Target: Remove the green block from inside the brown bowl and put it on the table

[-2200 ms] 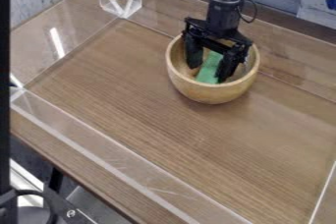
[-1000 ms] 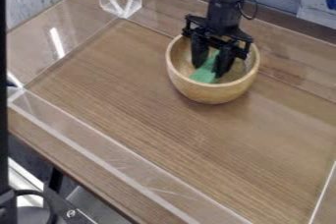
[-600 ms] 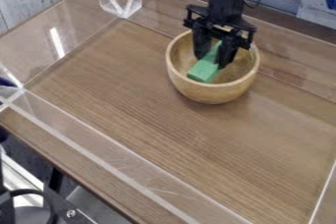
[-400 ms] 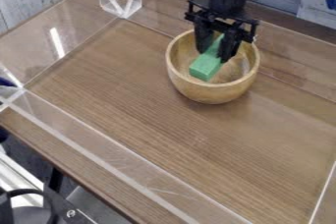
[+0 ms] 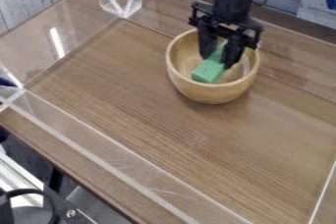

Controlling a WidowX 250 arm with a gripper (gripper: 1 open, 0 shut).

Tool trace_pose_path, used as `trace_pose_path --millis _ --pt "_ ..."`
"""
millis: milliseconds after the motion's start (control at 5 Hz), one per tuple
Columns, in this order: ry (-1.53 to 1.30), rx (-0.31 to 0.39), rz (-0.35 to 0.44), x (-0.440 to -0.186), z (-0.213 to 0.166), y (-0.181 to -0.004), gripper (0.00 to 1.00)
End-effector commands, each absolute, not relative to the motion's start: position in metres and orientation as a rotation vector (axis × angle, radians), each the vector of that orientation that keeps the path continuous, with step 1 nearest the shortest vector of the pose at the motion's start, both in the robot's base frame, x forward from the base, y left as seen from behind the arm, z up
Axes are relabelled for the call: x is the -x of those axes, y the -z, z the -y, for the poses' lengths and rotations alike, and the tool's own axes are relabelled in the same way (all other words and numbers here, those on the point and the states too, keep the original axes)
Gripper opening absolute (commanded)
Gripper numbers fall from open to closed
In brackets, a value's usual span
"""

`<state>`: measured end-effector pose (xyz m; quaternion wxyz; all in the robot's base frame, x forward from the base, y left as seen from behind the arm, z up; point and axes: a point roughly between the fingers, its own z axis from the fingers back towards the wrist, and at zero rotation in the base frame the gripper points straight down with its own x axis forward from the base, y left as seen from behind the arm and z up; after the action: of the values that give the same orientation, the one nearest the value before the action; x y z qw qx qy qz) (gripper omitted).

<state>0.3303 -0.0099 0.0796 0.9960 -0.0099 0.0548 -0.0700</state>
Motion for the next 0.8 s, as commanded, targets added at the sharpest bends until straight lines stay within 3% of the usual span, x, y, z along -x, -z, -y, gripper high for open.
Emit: trace_pose_path --millis 0,600 --pt "0.171 0.019 -0.02 -0.335 0.019 -0.106 0.0" --pt "0.274 0.032 -0.054 -0.328 0.054 -0.089 0.0"
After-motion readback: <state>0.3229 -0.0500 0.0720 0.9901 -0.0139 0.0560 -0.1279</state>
